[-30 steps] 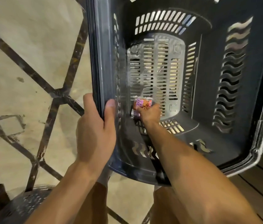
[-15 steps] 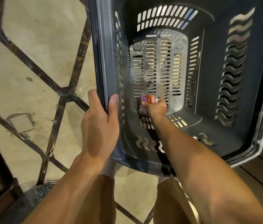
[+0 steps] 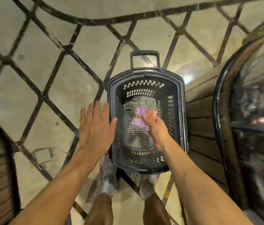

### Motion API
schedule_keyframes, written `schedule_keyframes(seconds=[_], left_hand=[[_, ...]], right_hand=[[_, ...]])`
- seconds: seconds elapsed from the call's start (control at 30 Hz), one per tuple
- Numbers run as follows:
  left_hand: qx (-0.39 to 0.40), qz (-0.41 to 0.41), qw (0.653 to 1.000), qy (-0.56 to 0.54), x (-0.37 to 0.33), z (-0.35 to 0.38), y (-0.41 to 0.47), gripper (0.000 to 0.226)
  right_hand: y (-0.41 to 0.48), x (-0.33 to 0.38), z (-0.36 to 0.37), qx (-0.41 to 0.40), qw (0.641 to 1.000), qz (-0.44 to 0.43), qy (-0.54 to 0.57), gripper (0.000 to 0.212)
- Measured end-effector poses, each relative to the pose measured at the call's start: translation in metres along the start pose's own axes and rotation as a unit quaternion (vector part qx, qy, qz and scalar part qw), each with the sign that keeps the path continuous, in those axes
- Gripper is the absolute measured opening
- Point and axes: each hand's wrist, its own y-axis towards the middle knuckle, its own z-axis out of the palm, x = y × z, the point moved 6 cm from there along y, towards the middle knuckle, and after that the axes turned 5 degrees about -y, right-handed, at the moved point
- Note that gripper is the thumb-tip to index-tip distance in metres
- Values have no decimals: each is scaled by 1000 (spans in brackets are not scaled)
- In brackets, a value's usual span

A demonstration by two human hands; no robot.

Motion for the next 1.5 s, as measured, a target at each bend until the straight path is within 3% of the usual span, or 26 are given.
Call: schedule_keyframes(seconds=[0.13, 0.27, 0.33, 0.47, 0.73, 0.93, 1.03, 1.27, 1.43, 1.5], left_hand=[[-40, 21, 998, 41, -26, -139, -2, 66], [-105, 57, 991, 57, -56, -272, -22, 58], [-138, 75, 986, 54, -70, -334, -39, 56], [-181, 105, 977, 46, -98, -432, -75, 52], [-231, 247, 941, 31, -161, -552, -138, 54], [-229, 368, 901, 39, -214, -581, -176, 56], [-224, 428, 875, 34, -253, -581, -205, 58], [-191, 559, 805, 48, -346, -554, -315, 60], [-177, 627, 755, 69, -407, -527, -409, 63], [-173, 650, 737, 66, -430, -516, -450, 65]], right_hand=[[-89, 114, 6, 18, 998, -66, -8, 42], [-183, 222, 6, 21, 990, -137, 0, 61], [-244, 272, 6, 24, 987, -161, -1, 56], [-347, 347, -2, 27, 982, -188, 18, 25], [-499, 414, -49, -66, 963, -251, 70, 20], [-589, 384, -99, -126, 928, -292, 196, 11], [-630, 346, -131, -164, 910, -302, 230, 26], [-711, 234, -211, -300, 860, -297, 287, 50], [-777, 147, -257, -354, 815, -312, 338, 37], [-802, 106, -280, -377, 792, -319, 360, 43]])
